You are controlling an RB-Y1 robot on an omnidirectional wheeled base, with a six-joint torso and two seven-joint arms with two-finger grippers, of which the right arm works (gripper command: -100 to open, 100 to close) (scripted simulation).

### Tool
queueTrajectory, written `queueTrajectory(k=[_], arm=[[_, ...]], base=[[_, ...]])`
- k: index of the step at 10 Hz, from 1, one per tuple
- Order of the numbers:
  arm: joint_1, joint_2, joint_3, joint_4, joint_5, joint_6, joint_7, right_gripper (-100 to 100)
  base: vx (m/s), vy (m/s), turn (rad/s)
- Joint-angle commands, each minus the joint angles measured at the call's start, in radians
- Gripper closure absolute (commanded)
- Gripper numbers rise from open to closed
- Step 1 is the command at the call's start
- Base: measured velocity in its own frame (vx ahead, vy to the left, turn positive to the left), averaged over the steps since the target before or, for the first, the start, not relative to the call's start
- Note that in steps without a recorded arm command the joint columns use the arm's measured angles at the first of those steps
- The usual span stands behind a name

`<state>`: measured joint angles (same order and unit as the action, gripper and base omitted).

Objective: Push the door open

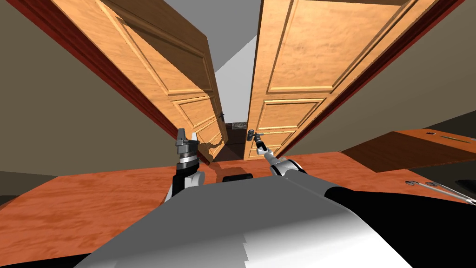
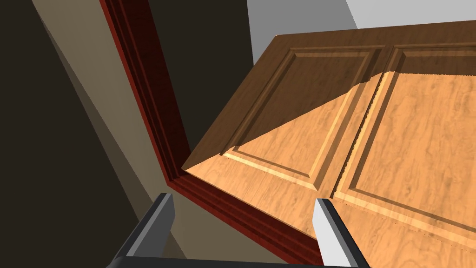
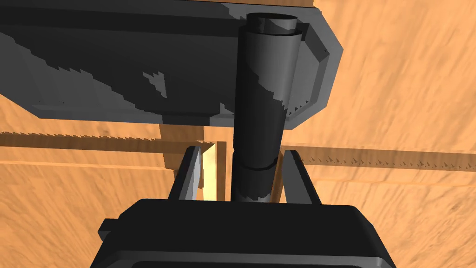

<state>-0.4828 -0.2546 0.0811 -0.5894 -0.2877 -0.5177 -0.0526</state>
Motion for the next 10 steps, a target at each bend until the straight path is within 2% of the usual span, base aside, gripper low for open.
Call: queueTrajectory(k=[1,5,10], arm=[[0.000,0.000,0.000,0.000,0.000,0.000,0.000,100],[0.000,0.000,0.000,0.000,0.000,0.000,0.000,100],[-0.009,0.006,-0.021,0.004,0.008,0.001,0.010,100]], base=[[-0.020,-0.001,0.006],[-0.003,-0.001,0.003],[0.163,0.040,-0.085]])
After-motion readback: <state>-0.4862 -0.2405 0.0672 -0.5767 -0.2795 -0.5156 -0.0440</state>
